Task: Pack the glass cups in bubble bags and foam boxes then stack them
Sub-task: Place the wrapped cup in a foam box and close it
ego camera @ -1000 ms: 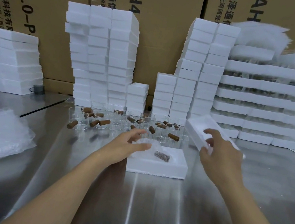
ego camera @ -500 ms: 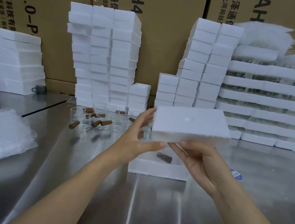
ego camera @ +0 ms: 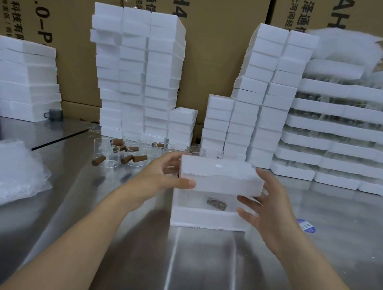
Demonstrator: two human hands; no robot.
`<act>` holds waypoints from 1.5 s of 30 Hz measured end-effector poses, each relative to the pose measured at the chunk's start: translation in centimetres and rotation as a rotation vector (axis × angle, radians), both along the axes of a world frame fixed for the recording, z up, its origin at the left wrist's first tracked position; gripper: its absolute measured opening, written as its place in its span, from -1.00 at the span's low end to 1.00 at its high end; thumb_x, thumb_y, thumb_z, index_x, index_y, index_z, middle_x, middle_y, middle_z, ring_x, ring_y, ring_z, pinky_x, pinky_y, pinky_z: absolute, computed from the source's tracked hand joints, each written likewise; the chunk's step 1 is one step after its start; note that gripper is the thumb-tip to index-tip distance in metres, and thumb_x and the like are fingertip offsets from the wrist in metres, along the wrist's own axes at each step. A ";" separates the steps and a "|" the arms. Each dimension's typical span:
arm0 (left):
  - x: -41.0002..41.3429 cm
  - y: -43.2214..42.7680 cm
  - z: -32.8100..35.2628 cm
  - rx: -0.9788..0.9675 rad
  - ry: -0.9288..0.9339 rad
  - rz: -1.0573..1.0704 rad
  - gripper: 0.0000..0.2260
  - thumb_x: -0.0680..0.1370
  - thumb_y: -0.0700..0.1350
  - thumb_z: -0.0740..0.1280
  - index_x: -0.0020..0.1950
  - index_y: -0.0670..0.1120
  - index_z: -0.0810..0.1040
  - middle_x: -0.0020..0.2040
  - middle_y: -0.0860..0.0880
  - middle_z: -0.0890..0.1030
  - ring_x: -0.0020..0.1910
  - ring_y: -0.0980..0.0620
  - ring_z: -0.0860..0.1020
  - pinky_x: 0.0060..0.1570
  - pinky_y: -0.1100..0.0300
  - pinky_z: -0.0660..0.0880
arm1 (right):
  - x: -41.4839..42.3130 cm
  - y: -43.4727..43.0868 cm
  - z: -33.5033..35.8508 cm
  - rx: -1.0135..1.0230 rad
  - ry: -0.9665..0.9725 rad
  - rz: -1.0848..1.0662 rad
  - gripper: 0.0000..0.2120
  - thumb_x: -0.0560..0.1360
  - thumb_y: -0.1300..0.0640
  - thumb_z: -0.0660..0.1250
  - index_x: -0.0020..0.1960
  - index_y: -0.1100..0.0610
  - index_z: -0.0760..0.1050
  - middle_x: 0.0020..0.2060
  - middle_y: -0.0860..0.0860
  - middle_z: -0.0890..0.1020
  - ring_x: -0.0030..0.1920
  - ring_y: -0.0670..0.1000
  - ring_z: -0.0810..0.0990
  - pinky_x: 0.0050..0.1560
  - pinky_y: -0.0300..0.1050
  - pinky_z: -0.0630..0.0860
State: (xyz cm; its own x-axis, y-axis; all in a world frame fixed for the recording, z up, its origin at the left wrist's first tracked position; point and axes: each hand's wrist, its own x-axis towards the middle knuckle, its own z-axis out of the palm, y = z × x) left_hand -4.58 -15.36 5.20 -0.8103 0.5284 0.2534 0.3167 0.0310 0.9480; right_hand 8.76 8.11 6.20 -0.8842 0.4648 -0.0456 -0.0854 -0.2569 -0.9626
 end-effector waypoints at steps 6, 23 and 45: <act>-0.5 -0.5 -0.5 -0.084 -0.093 -0.043 -0.17 0.25 -0.05 0.77 0.45 0.19 0.51 0.33 0.11 0.65 0.24 0.12 0.67 0.25 0.05 0.63 | -1.4 0.9 -1.7 0.451 -0.095 -0.146 -0.76 0.56 -0.21 0.34 0.13 -0.10 0.57 0.12 -0.10 0.62 0.07 0.00 0.63 0.02 -0.02 0.50; 0.8 -0.8 0.4 -0.237 -0.057 -0.063 -0.15 0.24 -0.06 0.71 0.43 0.14 0.38 0.38 -0.01 0.52 0.30 0.00 0.61 0.24 0.01 0.65 | -2.1 1.2 -3.1 0.570 -0.092 -0.145 -0.80 0.53 -0.18 0.31 0.07 -0.11 0.56 0.08 -0.11 0.59 0.03 -0.09 0.57 -0.08 -0.08 0.44; -0.1 -1.6 -0.1 -0.375 -0.049 -0.129 -0.14 0.37 -0.17 0.72 0.41 0.25 0.24 0.36 -0.02 0.55 0.29 0.09 0.58 -0.03 0.42 0.56 | -1.8 0.7 -3.4 0.694 -0.074 -0.126 -0.80 0.58 -0.19 0.32 0.12 -0.12 0.48 0.09 -0.12 0.59 0.05 -0.15 0.55 -0.14 -0.15 0.40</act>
